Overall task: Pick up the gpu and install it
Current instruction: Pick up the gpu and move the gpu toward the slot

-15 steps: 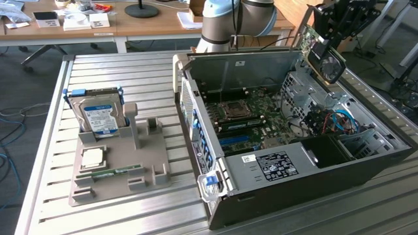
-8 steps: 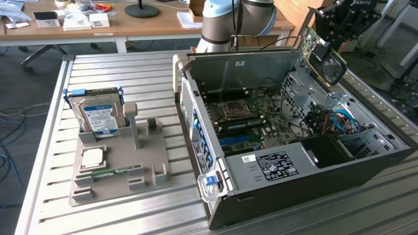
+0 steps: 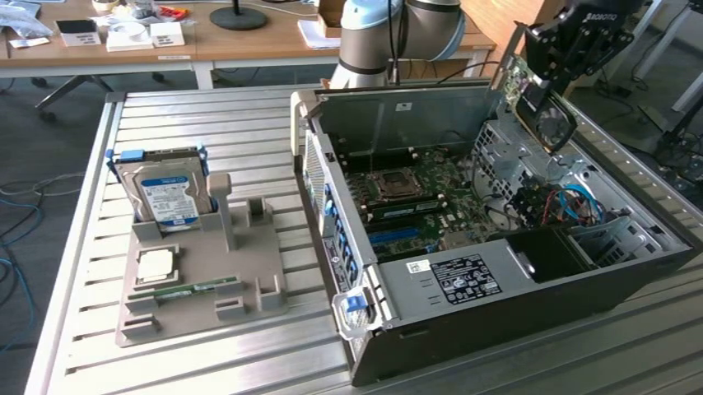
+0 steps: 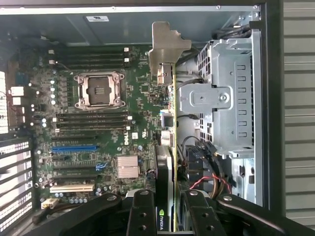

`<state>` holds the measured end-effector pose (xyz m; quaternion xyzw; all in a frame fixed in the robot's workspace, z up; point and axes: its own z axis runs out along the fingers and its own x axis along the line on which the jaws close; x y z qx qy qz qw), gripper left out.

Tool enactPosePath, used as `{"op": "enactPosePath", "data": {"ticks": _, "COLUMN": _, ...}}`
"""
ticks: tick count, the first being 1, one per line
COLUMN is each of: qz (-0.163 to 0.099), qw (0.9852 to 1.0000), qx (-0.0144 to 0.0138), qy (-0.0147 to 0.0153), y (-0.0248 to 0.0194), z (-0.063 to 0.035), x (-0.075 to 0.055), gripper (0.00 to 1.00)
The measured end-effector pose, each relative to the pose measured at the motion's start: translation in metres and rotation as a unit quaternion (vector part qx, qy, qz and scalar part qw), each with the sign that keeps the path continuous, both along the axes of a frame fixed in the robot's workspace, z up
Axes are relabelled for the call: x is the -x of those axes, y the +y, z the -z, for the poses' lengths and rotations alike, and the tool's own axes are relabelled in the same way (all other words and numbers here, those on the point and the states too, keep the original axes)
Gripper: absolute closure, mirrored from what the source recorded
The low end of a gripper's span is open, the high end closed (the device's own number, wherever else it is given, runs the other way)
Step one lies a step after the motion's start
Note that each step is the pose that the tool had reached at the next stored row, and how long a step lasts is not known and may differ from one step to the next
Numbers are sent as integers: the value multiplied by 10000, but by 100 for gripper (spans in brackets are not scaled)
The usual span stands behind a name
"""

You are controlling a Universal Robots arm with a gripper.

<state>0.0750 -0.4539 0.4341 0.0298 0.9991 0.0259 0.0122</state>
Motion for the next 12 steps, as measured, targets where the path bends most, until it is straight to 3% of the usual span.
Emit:
{"op": "enactPosePath", "data": {"ticks": 6, "qz": 0, "qw": 10000, "qx": 0, "qy": 0, "y": 0, "z": 95, "x": 0, "gripper": 73}}
{"op": "enactPosePath", "data": {"ticks": 12, "qz": 0, "qw": 10000, "qx": 0, "qy": 0, "y": 0, "z": 100, "x": 0, "gripper": 73}}
